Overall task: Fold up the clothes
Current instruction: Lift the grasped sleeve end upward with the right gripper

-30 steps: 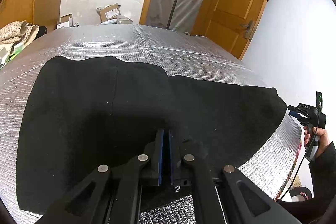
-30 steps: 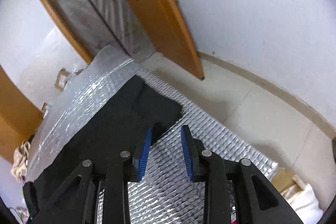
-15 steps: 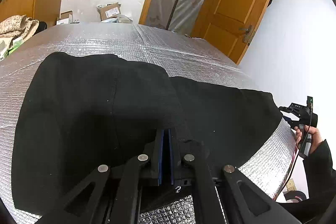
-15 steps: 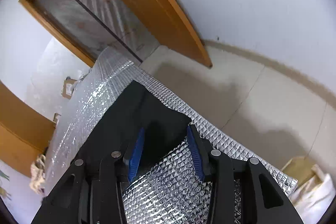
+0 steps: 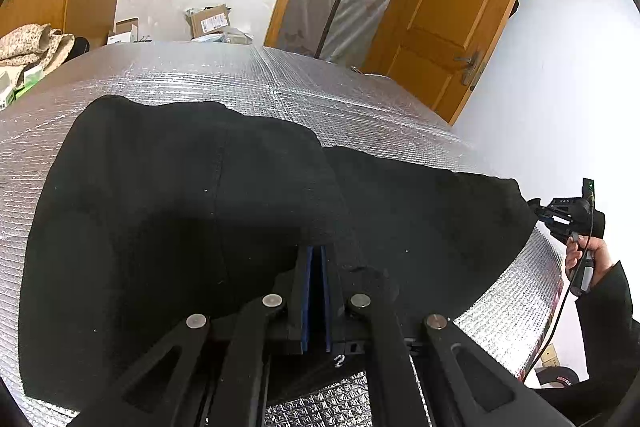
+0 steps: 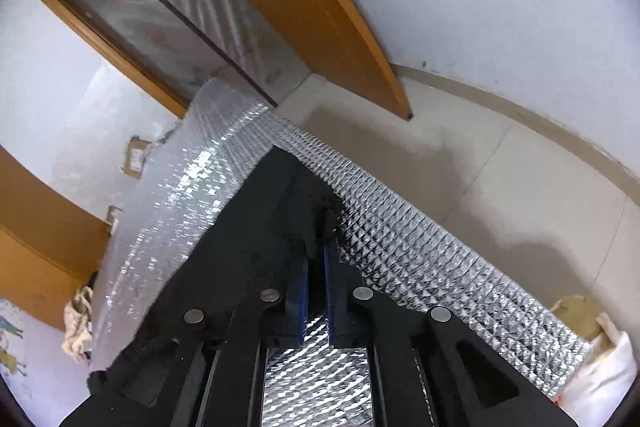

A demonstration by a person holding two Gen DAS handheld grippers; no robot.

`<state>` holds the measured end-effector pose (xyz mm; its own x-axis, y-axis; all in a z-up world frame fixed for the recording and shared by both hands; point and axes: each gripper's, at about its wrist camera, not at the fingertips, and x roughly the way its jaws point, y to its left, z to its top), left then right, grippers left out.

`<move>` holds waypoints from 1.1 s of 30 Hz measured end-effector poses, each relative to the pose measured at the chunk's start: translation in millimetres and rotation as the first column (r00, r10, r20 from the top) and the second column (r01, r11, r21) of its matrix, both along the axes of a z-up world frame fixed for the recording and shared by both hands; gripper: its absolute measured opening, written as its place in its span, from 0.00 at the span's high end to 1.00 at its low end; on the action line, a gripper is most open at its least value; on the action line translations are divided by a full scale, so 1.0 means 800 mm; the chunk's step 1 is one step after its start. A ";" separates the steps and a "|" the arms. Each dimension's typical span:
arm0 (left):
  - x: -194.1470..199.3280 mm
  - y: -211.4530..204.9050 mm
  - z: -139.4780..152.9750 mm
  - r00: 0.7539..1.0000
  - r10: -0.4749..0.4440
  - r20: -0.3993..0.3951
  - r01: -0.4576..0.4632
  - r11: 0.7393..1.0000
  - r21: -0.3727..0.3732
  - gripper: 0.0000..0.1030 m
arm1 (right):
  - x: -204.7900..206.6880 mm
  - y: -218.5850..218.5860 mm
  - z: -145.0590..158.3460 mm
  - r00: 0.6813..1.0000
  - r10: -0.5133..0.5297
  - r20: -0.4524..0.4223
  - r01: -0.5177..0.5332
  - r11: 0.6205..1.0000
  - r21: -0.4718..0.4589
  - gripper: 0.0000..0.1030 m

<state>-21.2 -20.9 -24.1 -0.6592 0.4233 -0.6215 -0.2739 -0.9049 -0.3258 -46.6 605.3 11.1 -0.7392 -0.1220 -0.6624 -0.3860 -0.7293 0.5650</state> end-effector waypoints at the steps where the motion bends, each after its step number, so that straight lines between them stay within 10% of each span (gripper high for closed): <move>1: 0.000 0.001 0.000 1.000 0.000 0.000 0.000 1.000 0.000 0.96 | 0.003 0.000 0.003 1.000 0.002 -0.017 -0.002 1.000 -0.005 0.94; 18: 0.001 0.007 0.007 1.000 0.004 -0.003 -0.005 0.999 -0.033 0.96 | 0.015 -0.106 0.118 0.906 0.303 -0.297 -0.318 0.948 -0.002 0.94; 33: 0.014 -0.002 0.022 0.999 0.020 -0.034 -0.021 0.999 -0.029 0.96 | 0.002 -0.289 0.127 0.698 0.644 -0.313 -0.683 0.730 -0.021 0.94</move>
